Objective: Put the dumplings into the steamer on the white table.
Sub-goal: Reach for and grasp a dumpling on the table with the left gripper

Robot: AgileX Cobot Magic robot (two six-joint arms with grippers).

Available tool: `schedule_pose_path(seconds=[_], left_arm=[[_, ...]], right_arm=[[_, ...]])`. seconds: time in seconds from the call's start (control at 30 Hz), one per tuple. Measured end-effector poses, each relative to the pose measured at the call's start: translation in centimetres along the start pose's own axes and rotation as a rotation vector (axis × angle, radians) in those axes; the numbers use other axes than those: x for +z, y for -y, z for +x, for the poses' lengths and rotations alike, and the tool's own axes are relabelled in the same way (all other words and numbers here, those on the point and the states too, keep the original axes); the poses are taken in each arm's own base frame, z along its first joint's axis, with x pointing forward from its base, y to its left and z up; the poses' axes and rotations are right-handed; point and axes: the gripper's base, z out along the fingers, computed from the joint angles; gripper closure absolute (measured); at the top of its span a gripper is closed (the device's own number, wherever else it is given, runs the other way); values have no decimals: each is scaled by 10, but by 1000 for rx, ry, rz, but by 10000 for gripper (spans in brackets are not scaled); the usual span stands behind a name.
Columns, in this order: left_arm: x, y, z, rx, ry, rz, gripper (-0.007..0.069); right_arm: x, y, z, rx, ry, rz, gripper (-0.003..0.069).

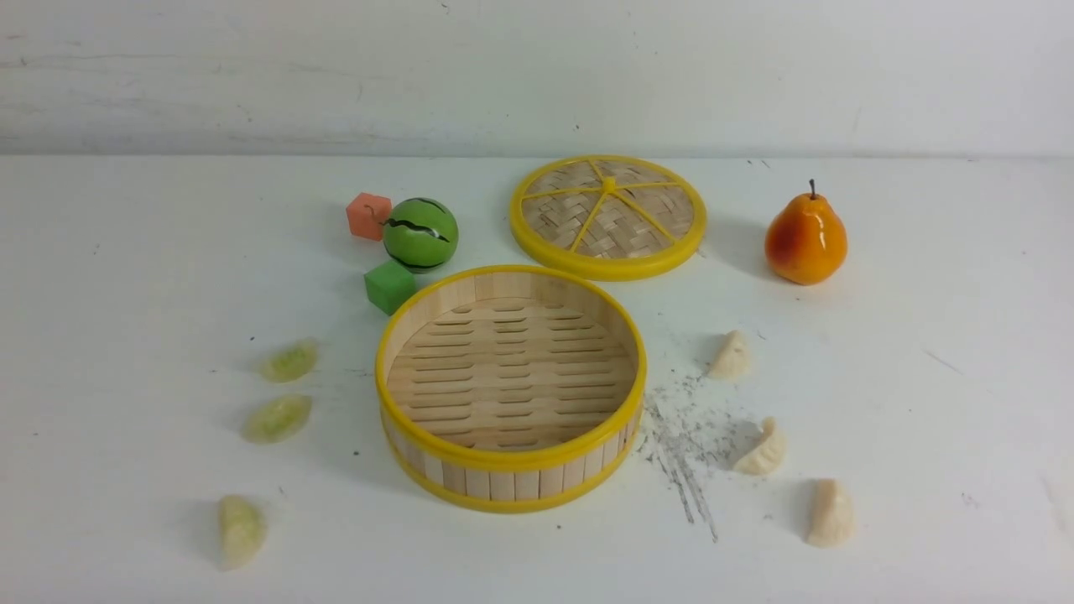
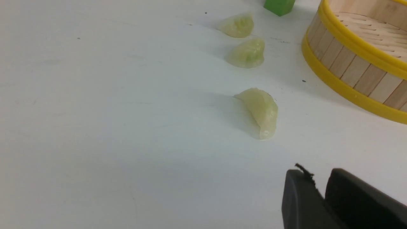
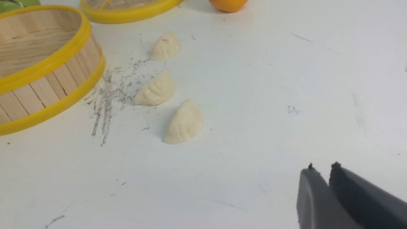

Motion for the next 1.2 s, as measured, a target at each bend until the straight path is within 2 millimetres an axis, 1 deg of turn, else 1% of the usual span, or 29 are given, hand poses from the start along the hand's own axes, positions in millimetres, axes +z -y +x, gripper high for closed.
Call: schedule_pose_path(seconds=[0.23,0.37,0.43,0.53,0.67,0.7,0.73,0.77,0.8,0.9,0.93,1.0,1.1,1.13,1.17,1.2], left_arm=[[0,-1,0,15,2,-6,502],[0,-1,-1,27,12,-9,497],[0,0,-3,27,36,-4,496],[-1,2,-12,28,138,16,495],[-5,5,-30,32,338,55,492],[-6,6,-32,32,361,59,492],[-8,7,-37,32,427,73,491],[-10,8,-40,32,459,79,491],[-13,9,-46,32,540,95,491],[-20,11,-55,33,661,120,488],[-21,11,-57,33,692,126,487],[-27,13,-63,31,776,144,484],[-32,14,-68,-2,856,176,482],[-35,14,-70,-40,882,201,482],[-35,14,-70,-47,886,205,482],[-37,15,-71,-90,904,232,482]], right_arm=[[0,6,-2,-166,15,66,572],[0,7,-2,-208,17,83,565],[0,7,-3,-218,26,84,564],[1,6,-6,-235,88,72,564],[-3,-2,-26,-247,322,9,564],[-4,-3,-27,-247,335,6,564],[-7,-6,-35,-251,435,-22,562],[-8,-7,-38,-252,463,-29,562],[-14,-11,-46,-258,579,-61,563],[-26,-19,-60,-267,796,-123,558],[-29,-20,-63,-261,837,-139,557],[-41,-25,-70,-216,989,-217,554],[-52,-29,-75,-131,1104,-322,550],[-56,-30,-77,-98,1140,-363,548],[-57,-30,-77,-94,1148,-370,548],[-59,-30,-78,-69,1159,-394,547]])
